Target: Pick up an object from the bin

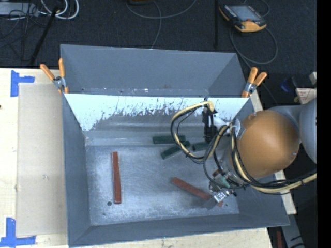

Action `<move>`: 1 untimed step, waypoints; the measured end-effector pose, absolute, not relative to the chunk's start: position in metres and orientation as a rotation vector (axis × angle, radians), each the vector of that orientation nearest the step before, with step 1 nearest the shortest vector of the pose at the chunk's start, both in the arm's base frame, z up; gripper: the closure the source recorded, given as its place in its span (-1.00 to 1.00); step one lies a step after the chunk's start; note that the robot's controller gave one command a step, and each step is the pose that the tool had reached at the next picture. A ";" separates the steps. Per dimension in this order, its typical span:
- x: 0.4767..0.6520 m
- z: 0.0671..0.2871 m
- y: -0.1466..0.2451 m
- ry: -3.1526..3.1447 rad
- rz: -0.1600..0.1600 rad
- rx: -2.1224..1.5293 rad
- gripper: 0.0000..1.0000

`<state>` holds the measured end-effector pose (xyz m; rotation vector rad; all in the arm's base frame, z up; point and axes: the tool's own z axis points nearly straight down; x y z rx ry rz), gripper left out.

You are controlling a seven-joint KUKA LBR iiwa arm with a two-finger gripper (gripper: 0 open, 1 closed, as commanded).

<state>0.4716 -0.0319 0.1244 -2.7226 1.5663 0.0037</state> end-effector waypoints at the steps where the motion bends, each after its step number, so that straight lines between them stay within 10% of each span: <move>1: 0.472 0.193 -0.031 1.571 -0.003 -2.718 1.00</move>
Offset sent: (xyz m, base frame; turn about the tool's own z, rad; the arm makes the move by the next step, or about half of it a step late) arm -0.0001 0.0000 0.0662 0.0000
